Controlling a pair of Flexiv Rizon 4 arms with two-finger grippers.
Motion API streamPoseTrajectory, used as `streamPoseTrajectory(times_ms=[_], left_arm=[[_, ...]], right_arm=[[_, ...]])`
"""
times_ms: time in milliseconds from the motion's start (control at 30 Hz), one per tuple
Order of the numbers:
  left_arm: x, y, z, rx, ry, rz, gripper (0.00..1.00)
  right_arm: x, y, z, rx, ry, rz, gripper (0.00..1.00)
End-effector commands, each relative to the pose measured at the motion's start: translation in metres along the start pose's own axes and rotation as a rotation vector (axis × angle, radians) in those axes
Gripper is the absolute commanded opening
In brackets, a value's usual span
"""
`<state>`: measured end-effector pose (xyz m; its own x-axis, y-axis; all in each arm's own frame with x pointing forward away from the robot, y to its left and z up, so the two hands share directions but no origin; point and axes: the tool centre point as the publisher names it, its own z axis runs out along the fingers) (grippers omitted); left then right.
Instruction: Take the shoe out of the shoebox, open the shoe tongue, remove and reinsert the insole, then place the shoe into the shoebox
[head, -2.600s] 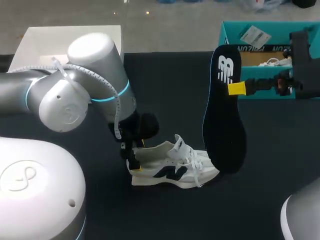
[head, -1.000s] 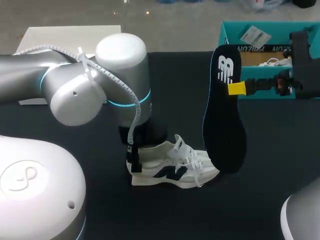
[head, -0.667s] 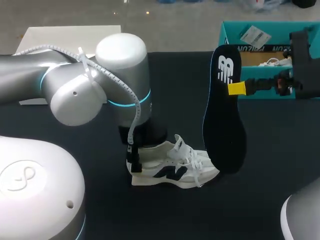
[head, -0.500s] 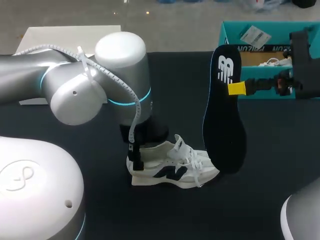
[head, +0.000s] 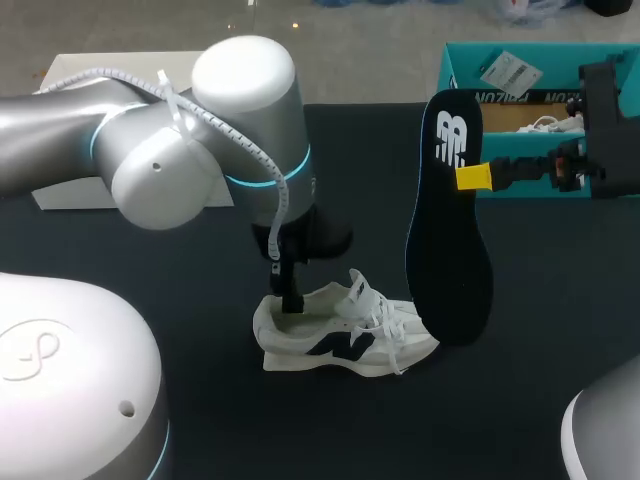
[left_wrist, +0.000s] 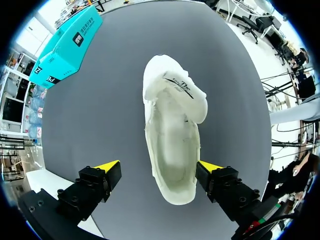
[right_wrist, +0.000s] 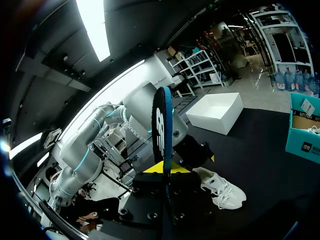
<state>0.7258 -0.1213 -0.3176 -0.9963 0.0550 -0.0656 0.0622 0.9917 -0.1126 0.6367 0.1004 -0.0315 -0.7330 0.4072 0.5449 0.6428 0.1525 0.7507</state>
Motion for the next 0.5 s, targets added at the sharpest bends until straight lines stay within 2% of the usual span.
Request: streamPoseTrajectory(times_ms=[33,200,267,300,467,500], left_arm=[[-0.011,-0.009,0.022,0.013,0.019,0.015,1.0],[-0.021,-0.014,0.03,0.043,0.024,0.027,0.99],[-0.024,-0.018,0.032,0.053,0.031,0.027,0.89],[-0.025,-0.02,0.033,0.055,0.035,0.033,0.81],[-0.025,-0.031,0.046,0.055,0.051,0.051,0.72],[-0.025,-0.034,0.049,0.056,0.053,0.051,0.67]], right_arm=[[0.0,-0.001,0.002,-0.002,0.0,0.0,0.0],[0.0,-0.001,0.002,-0.002,0.0,0.0,0.0],[0.0,-0.001,0.002,-0.002,0.0,0.0,0.0],[0.0,-0.001,0.002,-0.002,0.0,0.0,0.0],[0.0,-0.001,0.002,-0.002,0.0,0.0,0.0],[0.0,-0.001,0.002,-0.002,0.0,0.0,0.0]])
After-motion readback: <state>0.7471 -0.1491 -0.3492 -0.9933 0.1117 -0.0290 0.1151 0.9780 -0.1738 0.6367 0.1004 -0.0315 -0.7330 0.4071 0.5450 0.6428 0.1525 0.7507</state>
